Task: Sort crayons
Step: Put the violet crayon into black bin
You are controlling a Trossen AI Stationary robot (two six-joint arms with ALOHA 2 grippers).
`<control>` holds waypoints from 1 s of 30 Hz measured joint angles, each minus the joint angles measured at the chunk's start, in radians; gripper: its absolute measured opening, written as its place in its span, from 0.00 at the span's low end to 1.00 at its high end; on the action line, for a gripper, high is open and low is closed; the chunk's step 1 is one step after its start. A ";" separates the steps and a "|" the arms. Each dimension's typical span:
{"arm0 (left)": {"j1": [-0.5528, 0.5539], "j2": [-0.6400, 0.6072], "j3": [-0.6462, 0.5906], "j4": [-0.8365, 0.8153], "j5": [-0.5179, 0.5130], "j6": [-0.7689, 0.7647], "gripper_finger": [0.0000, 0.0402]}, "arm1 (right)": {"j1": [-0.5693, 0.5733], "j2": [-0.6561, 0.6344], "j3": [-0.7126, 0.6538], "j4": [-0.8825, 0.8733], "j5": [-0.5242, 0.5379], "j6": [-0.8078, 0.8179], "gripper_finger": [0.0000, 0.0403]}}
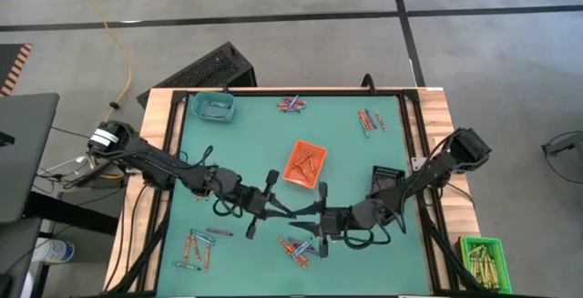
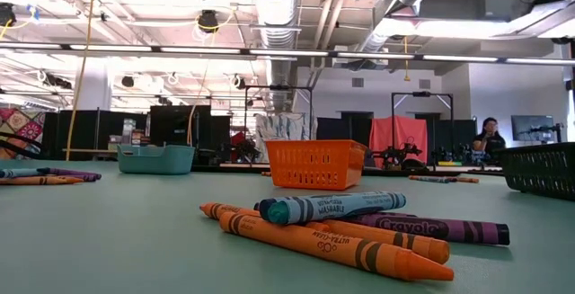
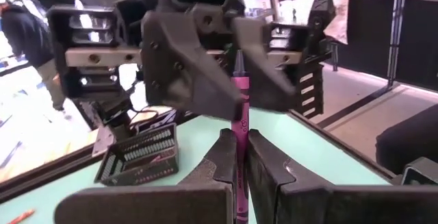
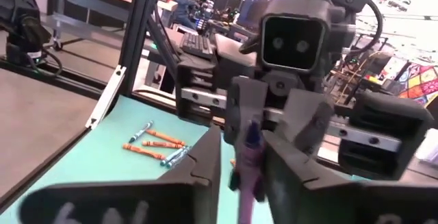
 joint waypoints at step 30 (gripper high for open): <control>-0.004 0.000 -0.007 -0.351 -0.306 -0.008 0.45 | 0.106 -0.305 -0.001 -1.038 0.426 0.850 0.00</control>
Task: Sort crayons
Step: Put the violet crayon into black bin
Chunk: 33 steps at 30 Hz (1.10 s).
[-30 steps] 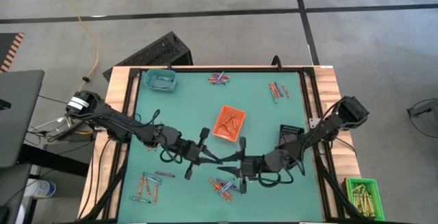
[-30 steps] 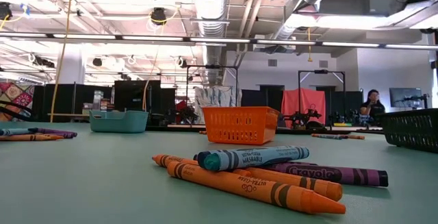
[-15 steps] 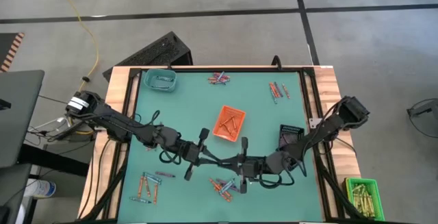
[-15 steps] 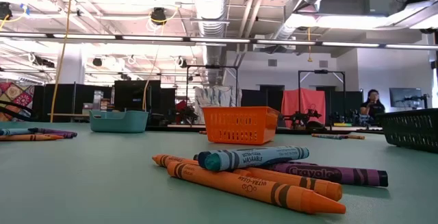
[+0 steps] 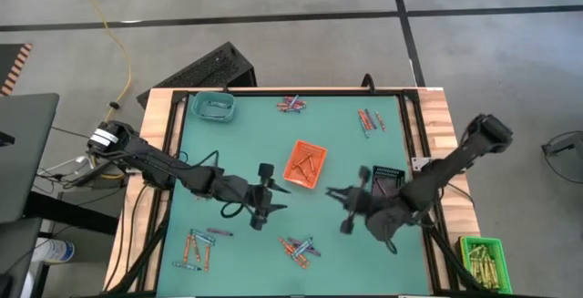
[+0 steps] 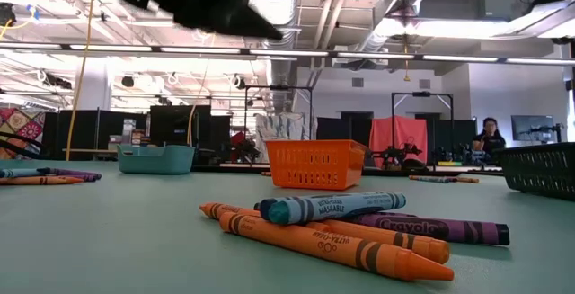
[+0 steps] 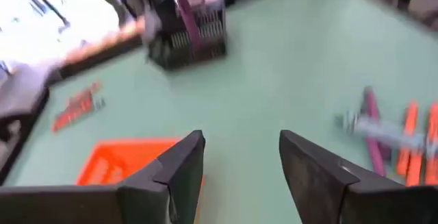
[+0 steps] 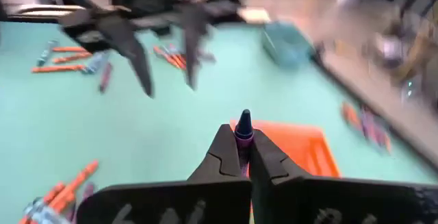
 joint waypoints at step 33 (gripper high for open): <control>-0.165 -0.001 -0.259 0.195 0.297 0.073 0.39 | -0.218 -0.099 -0.109 -0.857 -0.615 1.178 0.01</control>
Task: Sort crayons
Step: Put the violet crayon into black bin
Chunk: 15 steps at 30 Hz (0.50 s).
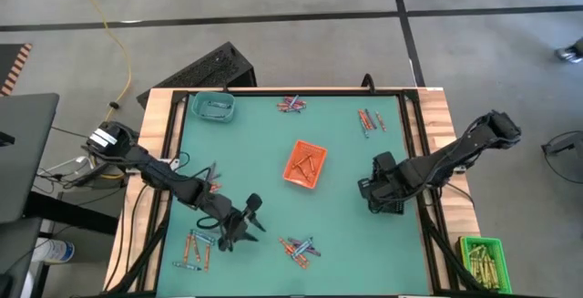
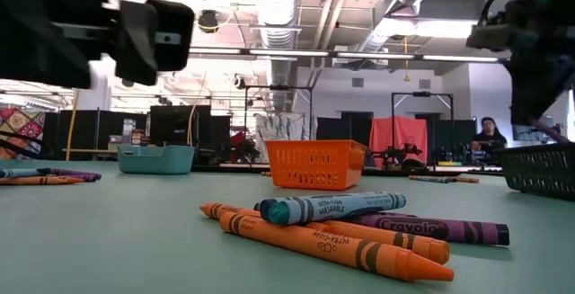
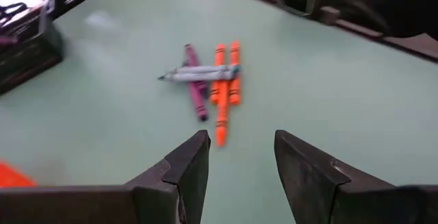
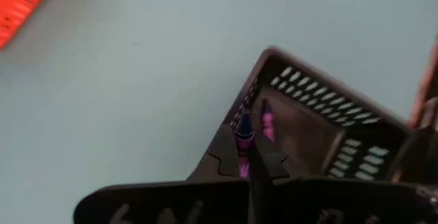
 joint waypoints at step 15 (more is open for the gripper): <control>-0.060 0.000 -0.006 -0.071 -0.026 0.002 0.39 | -0.093 0.000 -0.031 0.072 -0.024 -0.001 0.13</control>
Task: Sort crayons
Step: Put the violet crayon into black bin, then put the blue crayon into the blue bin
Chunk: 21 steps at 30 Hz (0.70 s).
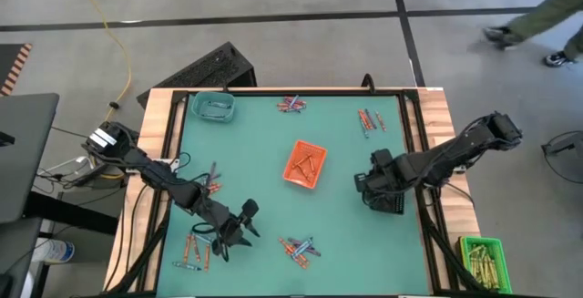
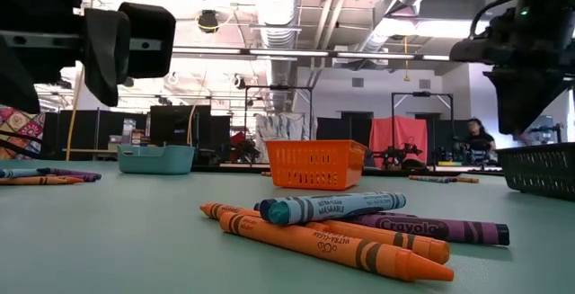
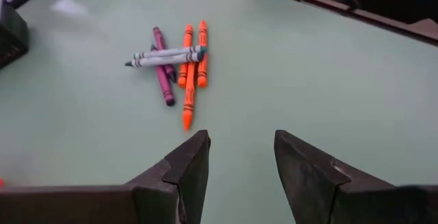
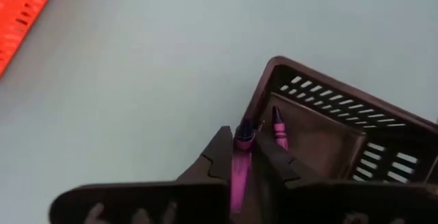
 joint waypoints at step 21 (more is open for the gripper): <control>0.000 0.000 -0.109 0.095 0.018 0.038 0.39 | -0.043 0.000 0.000 0.034 0.005 0.024 0.21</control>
